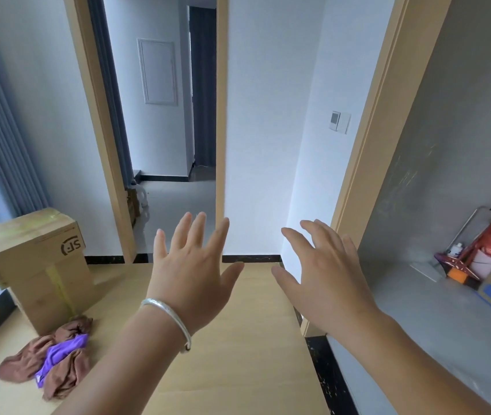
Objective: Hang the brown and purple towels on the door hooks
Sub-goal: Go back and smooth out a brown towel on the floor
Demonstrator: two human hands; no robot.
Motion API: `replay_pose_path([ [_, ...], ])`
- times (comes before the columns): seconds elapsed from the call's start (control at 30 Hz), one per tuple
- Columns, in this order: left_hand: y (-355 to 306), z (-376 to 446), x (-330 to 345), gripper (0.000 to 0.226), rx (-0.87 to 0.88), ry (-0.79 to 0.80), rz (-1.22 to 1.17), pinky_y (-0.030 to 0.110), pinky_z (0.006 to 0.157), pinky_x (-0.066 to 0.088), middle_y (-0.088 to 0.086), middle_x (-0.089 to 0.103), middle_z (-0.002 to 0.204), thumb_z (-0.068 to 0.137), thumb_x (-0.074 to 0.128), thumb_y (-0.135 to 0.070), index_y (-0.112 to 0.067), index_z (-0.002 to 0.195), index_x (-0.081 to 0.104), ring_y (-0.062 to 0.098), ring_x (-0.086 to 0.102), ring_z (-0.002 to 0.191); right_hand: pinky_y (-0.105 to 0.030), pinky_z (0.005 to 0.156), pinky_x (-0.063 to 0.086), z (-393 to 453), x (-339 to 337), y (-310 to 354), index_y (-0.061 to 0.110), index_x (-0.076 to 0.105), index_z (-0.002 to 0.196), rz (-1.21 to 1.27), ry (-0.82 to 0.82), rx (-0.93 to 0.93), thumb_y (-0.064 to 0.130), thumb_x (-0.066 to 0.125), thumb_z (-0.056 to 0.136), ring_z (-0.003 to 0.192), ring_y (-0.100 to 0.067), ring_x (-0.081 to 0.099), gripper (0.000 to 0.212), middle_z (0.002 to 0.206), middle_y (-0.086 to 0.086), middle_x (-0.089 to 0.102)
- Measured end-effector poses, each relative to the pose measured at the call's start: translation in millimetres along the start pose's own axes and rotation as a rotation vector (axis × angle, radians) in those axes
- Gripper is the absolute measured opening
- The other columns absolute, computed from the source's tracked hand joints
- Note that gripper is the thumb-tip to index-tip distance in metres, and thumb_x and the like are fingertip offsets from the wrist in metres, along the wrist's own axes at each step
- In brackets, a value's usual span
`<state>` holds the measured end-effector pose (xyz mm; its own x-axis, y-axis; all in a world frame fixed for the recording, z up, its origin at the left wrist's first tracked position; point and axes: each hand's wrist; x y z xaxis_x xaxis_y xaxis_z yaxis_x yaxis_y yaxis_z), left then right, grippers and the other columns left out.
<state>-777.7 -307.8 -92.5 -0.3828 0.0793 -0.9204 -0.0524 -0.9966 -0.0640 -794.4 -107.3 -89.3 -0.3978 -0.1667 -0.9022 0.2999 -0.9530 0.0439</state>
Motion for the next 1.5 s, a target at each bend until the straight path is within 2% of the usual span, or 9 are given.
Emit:
replay_pose_path([
  [0.5, 0.4, 235.8, 73.0, 0.071, -0.040, -0.045, 0.109, 0.057, 0.117, 0.008, 0.000, 0.004, 0.161, 0.089, 0.020, -0.069, -0.038, 0.148, -0.005, 0.023, -0.006, 0.148, -0.050, 0.117, 0.012, 232.7, 79.9, -87.2, 0.032, 0.033, 0.143, 0.104, -0.052, -0.066, 0.053, 0.045, 0.091, 0.145, -0.019, 0.011, 0.057, 0.151, 0.002, 0.028],
  [0.9, 20.2, 374.6, 134.8, 0.073, -0.050, -0.045, 0.081, 0.055, 0.118, 0.008, 0.000, 0.005, 0.160, 0.087, 0.017, -0.069, -0.037, 0.149, -0.002, 0.022, -0.005, 0.148, -0.048, 0.117, 0.011, 365.5, 145.2, -125.1, 0.033, 0.031, 0.143, 0.114, -0.031, -0.084, 0.054, 0.044, 0.092, 0.145, -0.019, 0.009, 0.057, 0.152, 0.002, 0.027],
  [1.23, 93.4, 518.7, 200.2, 0.071, -0.052, -0.081, 0.011, 0.053, 0.118, 0.006, 0.001, 0.004, 0.160, 0.089, 0.022, -0.068, -0.038, 0.148, -0.002, 0.021, -0.007, 0.147, -0.048, 0.117, 0.012, 519.9, 216.8, -108.9, 0.033, 0.031, 0.144, 0.062, -0.036, -0.103, 0.054, 0.042, 0.092, 0.145, -0.019, 0.009, 0.057, 0.152, 0.003, 0.026],
  [1.5, 210.2, 623.0, 231.9, 0.072, -0.167, -0.111, 0.038, 0.053, 0.118, 0.008, -0.001, 0.006, 0.160, 0.089, 0.022, -0.069, -0.037, 0.149, -0.003, 0.021, -0.004, 0.148, -0.048, 0.116, 0.018, 672.1, 278.6, -39.5, 0.030, 0.036, 0.142, 0.109, -0.050, -0.207, 0.051, 0.047, 0.091, 0.143, -0.020, 0.015, 0.056, 0.150, 0.000, 0.032],
])
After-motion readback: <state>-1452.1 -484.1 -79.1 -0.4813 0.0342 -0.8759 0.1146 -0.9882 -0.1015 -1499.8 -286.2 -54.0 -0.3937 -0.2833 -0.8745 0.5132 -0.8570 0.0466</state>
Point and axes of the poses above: each hand's wrist, its own z-axis towards the middle knuckle, its own x-axis out of the palm, y = z × x
